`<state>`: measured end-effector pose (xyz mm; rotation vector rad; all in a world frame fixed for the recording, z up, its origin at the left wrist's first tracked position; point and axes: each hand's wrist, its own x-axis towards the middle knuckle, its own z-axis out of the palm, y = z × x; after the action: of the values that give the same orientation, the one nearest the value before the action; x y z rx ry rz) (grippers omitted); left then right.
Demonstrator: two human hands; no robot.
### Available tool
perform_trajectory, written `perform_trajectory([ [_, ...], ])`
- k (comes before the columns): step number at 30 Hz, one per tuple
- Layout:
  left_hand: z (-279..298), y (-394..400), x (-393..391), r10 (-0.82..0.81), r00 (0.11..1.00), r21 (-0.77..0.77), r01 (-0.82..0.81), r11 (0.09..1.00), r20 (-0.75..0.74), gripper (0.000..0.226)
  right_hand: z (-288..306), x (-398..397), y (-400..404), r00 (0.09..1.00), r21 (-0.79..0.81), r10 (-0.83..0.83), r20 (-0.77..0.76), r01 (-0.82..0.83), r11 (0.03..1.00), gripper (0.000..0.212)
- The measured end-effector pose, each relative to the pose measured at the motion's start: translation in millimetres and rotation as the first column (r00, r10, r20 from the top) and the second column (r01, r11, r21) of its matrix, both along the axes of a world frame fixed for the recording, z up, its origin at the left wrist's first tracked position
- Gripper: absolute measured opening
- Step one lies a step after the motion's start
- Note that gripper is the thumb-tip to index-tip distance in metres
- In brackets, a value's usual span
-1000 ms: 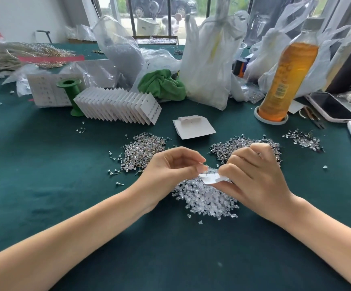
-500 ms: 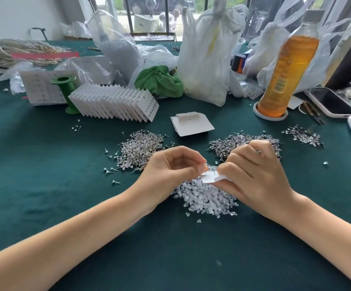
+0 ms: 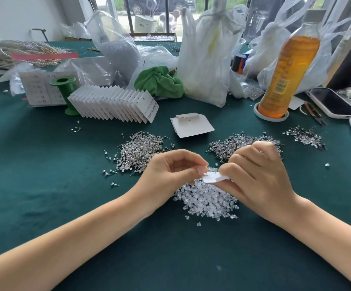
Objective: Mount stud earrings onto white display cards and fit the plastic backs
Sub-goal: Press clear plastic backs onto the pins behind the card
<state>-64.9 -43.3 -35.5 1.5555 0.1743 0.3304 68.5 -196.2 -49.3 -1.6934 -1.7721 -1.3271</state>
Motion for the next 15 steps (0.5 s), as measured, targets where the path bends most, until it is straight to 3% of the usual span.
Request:
perform_trajectory([
  [15, -2.3, -0.2, 0.4, 0.001, 0.998, 0.088, -0.006, 0.996, 0.056, 0.011, -0.3, -0.1, 0.5, 1.0, -0.011, 0.011, -0.009, -0.012, 1.0, 0.039],
])
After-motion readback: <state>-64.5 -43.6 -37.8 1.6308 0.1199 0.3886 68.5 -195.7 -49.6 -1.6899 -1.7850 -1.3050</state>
